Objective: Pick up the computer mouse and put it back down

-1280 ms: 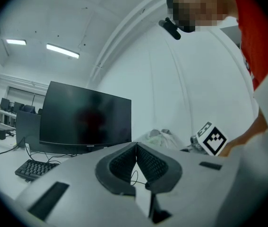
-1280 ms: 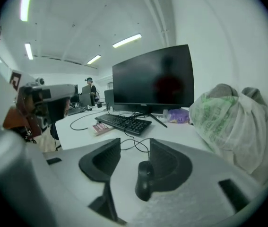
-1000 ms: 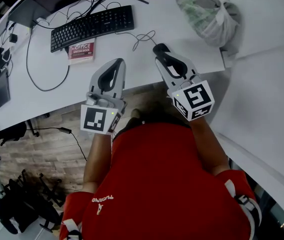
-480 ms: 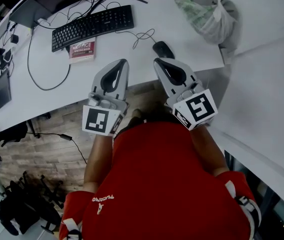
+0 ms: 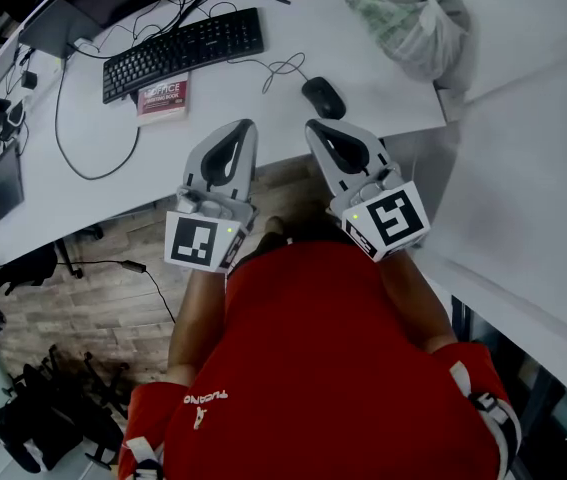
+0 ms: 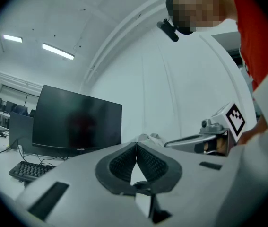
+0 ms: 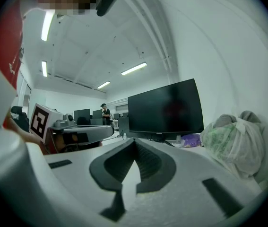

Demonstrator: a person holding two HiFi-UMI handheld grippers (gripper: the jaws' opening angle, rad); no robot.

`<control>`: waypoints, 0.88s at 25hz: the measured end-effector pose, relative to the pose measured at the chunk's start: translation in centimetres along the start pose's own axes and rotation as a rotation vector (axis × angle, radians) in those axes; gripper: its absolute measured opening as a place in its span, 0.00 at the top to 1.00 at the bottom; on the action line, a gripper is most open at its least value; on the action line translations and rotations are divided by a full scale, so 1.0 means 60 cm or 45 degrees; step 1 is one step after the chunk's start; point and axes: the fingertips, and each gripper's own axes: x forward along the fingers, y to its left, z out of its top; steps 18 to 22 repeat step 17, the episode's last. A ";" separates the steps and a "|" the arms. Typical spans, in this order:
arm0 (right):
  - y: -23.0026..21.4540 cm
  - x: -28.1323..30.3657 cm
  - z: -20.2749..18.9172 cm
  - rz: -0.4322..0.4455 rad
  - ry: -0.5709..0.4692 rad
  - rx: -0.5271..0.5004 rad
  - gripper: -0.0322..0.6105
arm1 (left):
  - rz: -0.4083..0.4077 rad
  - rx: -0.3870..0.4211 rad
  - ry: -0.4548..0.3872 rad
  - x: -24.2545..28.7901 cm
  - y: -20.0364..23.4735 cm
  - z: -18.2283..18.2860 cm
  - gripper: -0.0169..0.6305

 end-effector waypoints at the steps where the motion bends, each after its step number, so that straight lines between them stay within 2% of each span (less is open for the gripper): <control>1: 0.005 -0.003 0.003 -0.001 -0.002 -0.003 0.95 | -0.001 0.002 -0.004 -0.006 -0.002 0.004 0.96; 22: 0.039 -0.025 0.014 0.010 0.001 -0.027 0.95 | 0.010 0.012 -0.016 -0.047 -0.014 0.018 0.96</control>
